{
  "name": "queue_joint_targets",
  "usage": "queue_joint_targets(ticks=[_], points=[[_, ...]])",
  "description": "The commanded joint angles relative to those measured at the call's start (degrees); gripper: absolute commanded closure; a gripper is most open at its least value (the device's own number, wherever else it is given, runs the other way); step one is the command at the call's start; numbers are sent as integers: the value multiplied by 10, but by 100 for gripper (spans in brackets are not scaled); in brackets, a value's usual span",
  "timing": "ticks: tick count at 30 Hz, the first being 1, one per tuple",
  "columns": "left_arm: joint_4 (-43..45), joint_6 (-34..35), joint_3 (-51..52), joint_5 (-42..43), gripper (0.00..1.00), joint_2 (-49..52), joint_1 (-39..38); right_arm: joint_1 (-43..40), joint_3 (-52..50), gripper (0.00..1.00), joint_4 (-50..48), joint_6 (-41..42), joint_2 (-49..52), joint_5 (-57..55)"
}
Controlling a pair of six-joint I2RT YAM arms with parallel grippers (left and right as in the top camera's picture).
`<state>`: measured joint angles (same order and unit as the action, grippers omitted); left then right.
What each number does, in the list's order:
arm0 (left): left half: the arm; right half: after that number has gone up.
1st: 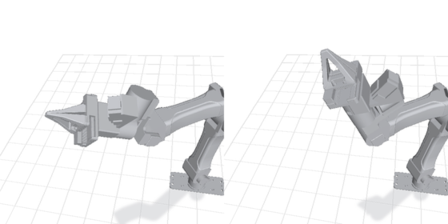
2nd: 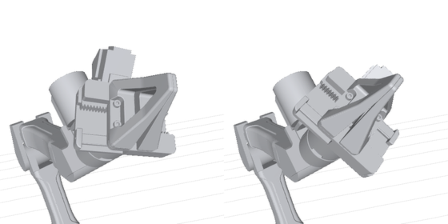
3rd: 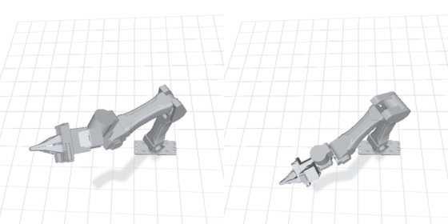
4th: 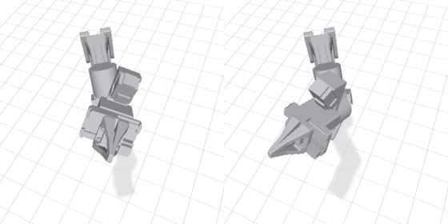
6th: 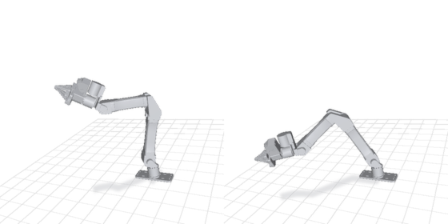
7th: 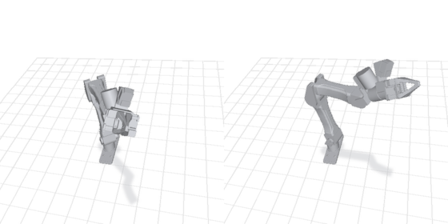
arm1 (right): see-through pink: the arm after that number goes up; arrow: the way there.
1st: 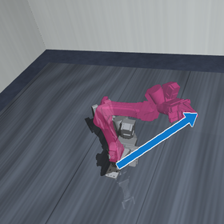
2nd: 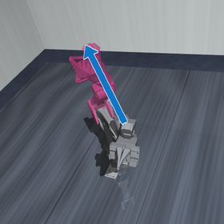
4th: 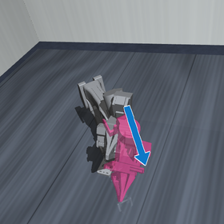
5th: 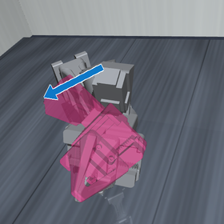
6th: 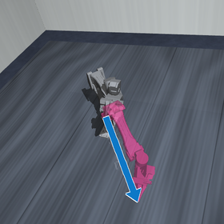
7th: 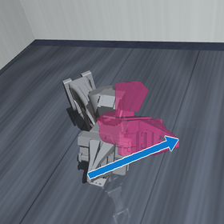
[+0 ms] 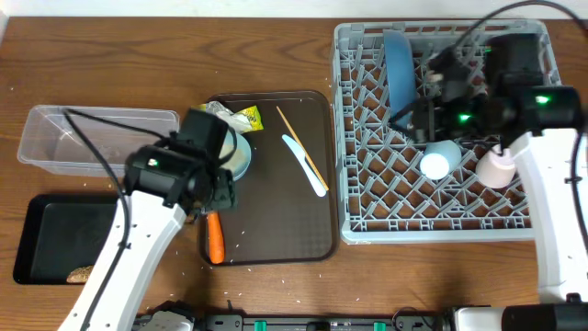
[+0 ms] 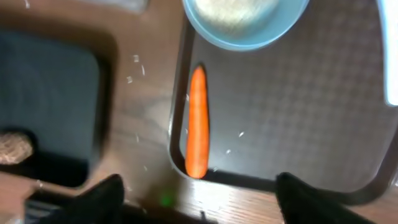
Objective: Sort waste into correct bins and load items into the dishwasher rack
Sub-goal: 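Grasp the orange carrot with the left gripper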
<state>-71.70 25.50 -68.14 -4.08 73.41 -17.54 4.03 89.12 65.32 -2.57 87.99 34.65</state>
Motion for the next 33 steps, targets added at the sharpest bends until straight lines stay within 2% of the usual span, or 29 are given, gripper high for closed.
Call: queue_joint_targets(ticks=[1,8,15,23,28,33], points=[[14,14,59,26,32,3,2,42,1,50,-2,-14,-15,-27],[112,16,193,80,39,3,2,112,1,54,-25,-14,-15,-75],[209,14,266,30,55,3,2,132,1,54,-34,-11,-15,-79],[280,12,320,-6,55,3,2,132,1,55,-32,-11,-15,-79],[318,12,342,-7,50,3,2,133,1,55,-30,-11,-15,-79],[337,14,342,1,50,3,2,133,1,55,-29,-11,-15,-79]])
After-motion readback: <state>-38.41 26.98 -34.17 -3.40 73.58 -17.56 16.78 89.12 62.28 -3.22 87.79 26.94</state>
